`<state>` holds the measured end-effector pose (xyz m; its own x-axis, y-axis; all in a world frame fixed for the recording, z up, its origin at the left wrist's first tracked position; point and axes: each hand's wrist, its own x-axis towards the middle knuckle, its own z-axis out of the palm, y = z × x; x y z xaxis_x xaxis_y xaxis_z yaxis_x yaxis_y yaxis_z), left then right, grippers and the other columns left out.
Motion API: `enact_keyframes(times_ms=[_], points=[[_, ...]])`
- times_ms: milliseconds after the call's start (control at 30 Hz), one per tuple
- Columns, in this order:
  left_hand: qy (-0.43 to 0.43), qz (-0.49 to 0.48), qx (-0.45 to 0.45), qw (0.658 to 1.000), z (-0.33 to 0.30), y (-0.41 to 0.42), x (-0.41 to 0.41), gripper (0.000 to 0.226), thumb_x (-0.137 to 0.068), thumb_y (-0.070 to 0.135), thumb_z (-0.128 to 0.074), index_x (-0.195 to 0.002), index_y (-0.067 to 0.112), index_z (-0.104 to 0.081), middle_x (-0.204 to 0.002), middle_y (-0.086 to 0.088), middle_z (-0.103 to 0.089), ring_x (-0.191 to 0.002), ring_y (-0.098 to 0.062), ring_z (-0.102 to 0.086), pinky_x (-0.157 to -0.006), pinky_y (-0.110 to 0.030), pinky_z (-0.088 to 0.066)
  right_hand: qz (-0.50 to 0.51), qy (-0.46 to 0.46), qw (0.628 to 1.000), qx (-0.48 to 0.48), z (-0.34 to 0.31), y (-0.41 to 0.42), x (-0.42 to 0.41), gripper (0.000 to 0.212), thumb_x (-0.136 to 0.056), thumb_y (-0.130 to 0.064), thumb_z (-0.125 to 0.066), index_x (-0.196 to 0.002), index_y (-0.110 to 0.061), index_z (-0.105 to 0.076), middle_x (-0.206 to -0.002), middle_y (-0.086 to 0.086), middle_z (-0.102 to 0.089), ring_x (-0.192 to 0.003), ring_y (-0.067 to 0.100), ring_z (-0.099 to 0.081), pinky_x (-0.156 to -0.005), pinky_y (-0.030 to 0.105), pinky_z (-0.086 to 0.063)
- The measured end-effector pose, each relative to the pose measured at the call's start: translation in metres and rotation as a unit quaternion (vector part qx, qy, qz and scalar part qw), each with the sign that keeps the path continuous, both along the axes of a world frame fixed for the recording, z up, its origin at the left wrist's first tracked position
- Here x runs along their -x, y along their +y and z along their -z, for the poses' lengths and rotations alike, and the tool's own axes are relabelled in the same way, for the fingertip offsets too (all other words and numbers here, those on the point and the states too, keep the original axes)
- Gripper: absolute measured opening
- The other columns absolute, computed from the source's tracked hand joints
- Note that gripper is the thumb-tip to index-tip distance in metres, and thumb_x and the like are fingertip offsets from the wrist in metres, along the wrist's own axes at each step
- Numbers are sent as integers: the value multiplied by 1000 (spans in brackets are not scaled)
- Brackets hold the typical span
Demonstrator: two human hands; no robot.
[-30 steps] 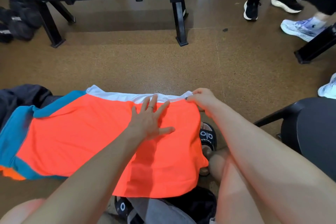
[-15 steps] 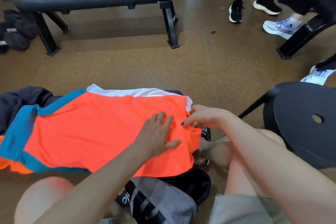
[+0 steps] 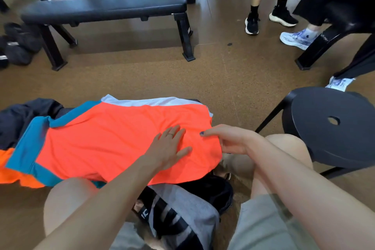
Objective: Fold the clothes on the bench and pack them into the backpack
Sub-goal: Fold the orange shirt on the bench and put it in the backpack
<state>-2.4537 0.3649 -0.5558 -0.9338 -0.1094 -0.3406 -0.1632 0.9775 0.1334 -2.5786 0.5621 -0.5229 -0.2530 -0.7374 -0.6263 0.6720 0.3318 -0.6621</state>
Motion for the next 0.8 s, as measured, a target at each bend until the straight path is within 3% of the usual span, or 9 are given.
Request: enact_keyframes(times_ms=[67,167,267,367,467,533,600,700,800], points=[[4,-2,10,1000,-6,1,-1,103,-71,81,-6,-157,27,-22,-165,-5,-20,-150,-25,-21,-119,-48,-26,18,-67,997,33,1,-4,-11,30,-102,-33,-56,-118,-11,-67,-106,9,-72,-84,20,-74,-68,32,-59],[17,-1,43,999,-10,2,-2,90,-81,74,-22,-155,24,-27,-151,-11,-32,-135,-32,-35,-108,-44,-38,71,-112,991,30,10,-10,-17,39,-96,-57,-54,-93,-19,-62,-73,2,-47,-67,18,-59,-73,34,-56],[34,-13,39,999,-9,4,-4,67,-97,52,-47,-154,22,-28,-138,-13,-38,-123,-34,-42,-98,-45,-45,120,-139,981,55,7,-14,-24,38,-101,-44,-48,-87,-11,-60,-65,6,-44,-53,18,-48,-66,37,-53],[40,-11,7,999,-13,9,-3,53,-103,36,-44,-153,24,-31,-133,-13,-43,-120,-35,-45,-93,-45,-48,189,-153,967,73,1,-21,-30,30,-101,-18,-41,-83,-3,-59,-69,11,-53,-50,21,-49,-68,42,-54],[32,-11,-24,999,-13,9,-3,53,-103,47,-36,-152,27,-35,-131,-11,-44,-118,-34,-44,-95,-47,-48,167,-108,979,54,4,-26,-35,32,-95,-1,-35,-70,-8,-54,-57,7,-47,-45,13,-49,-63,33,-56],[5,-11,-29,999,-13,7,-4,74,-91,62,-18,-152,24,-34,-133,-13,-42,-118,-35,-43,-98,-48,-45,123,-72,989,43,6,-26,-40,29,-99,-11,-47,-74,-14,-62,-62,1,-58,-52,10,-57,-70,28,-52],[3,-14,-42,999,-13,4,-5,90,-79,66,-8,-156,23,-28,-139,-13,-38,-122,-35,-40,-103,-48,-43,91,8,996,-18,5,-24,-41,12,-96,-22,-64,-86,-19,-69,-73,-2,-67,-58,8,-60,-65,23,-45],[4,-23,-36,999,-10,1,-7,74,-95,62,-28,-160,29,-16,-152,-12,-31,-136,-34,-32,-112,-45,-37,79,167,974,-129,4,-14,-35,15,-86,-21,-71,-77,-19,-59,-56,-3,-51,-45,8,-44,-44,21,-29],[3,-12,-13,1000,-7,-3,-9,80,-91,67,-24,-161,32,-9,-159,-13,-24,-143,-33,-26,-117,-40,-28,74,192,966,-156,7,7,-29,16,-82,-11,-62,-71,-18,-52,-54,3,-38,-42,12,-32,-45,21,-17]])
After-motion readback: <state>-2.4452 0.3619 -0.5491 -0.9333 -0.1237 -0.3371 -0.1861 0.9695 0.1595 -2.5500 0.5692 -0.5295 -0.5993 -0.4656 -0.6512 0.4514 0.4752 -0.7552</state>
